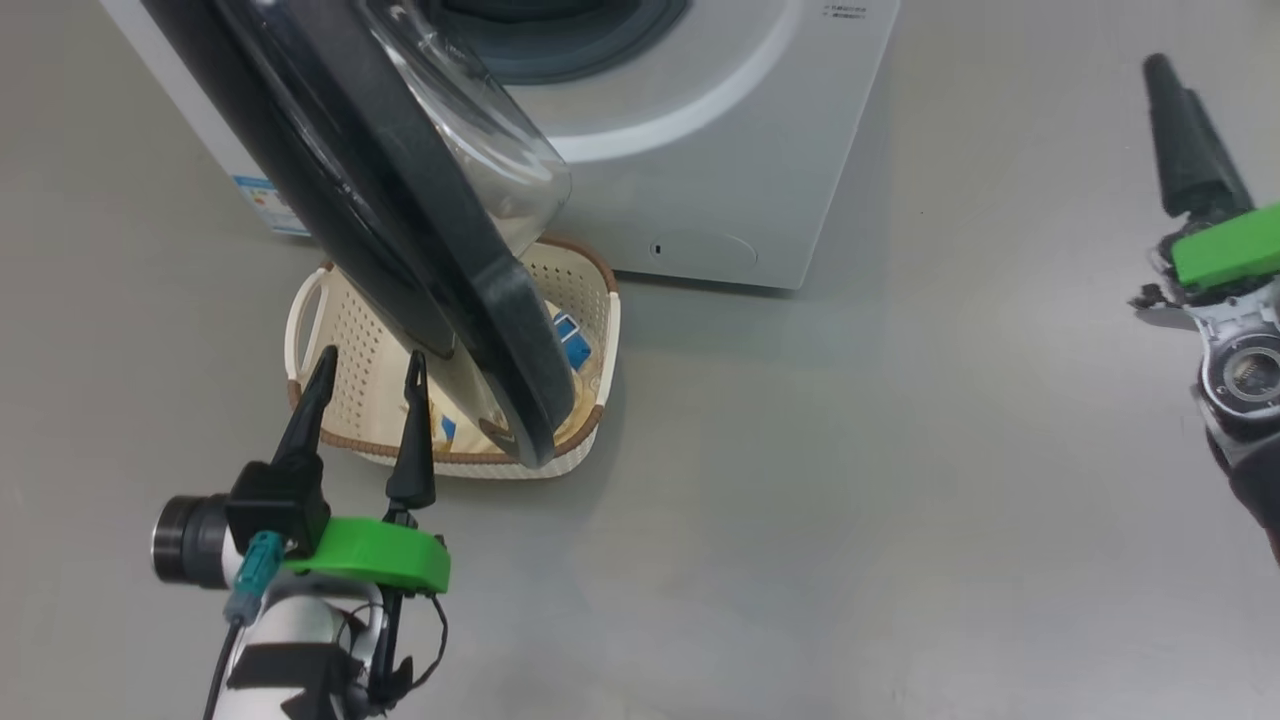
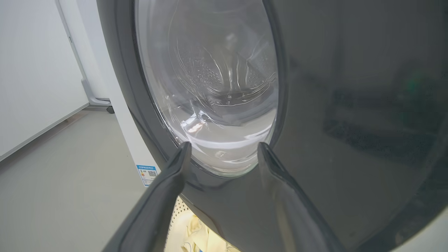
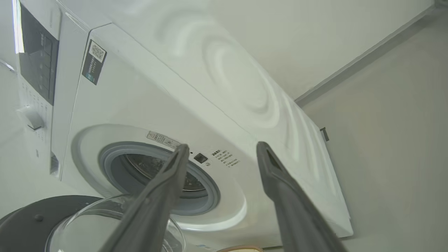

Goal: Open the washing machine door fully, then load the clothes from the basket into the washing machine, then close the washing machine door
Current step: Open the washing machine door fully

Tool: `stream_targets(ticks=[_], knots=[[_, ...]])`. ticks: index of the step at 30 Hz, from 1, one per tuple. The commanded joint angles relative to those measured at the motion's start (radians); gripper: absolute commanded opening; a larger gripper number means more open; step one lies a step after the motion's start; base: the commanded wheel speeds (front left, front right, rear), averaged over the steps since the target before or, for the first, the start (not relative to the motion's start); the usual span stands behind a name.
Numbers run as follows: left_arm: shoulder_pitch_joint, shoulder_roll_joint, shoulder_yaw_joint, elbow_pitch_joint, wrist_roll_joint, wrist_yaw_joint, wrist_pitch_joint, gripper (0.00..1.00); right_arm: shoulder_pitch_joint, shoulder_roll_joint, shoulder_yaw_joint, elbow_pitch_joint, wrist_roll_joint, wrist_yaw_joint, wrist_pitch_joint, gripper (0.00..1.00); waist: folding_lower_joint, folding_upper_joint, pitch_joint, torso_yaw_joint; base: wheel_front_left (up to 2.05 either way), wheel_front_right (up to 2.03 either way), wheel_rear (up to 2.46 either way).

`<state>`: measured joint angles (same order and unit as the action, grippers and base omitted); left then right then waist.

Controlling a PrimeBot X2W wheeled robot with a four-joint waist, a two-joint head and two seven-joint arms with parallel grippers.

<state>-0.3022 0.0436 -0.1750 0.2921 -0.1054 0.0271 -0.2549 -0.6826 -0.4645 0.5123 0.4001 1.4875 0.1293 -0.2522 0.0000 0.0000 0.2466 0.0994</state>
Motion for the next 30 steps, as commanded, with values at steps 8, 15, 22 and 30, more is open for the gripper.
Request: stream_targets(ticks=[8, 15, 22, 30], knots=[[0.020, 0.039, 0.044, -0.024, 0.018, -0.007, -0.007, 1.00, 0.165, 0.141, -0.319, -0.011, -0.541, 0.001, -0.009, 1.00, 0.0000, 0.0000, -0.046, -0.039, 0.00, 0.00, 0.00], [0.034, 0.046, 0.047, -0.014, 0.019, -0.012, -0.007, 1.00, 0.319, 0.275, -0.518, -0.118, -0.972, 0.001, -0.009, 1.00, 0.0000, 0.0000, -0.070, -0.054, 0.00, 0.00, 0.00], [0.046, 0.044, 0.042, -0.005, 0.019, -0.014, -0.007, 1.00, 0.478, 0.381, -0.573, -0.258, -1.235, 0.001, 0.026, 1.00, 0.0000, 0.0000, -0.099, -0.059, 0.00, 0.00, 0.00], [0.071, 0.048, 0.041, 0.005, 0.017, -0.019, -0.007, 1.00, 0.632, 0.413, -0.561, -0.377, -1.366, 0.001, 0.054, 1.00, 0.0000, 0.0000, -0.138, -0.069, 0.00, 0.00, 0.00]])
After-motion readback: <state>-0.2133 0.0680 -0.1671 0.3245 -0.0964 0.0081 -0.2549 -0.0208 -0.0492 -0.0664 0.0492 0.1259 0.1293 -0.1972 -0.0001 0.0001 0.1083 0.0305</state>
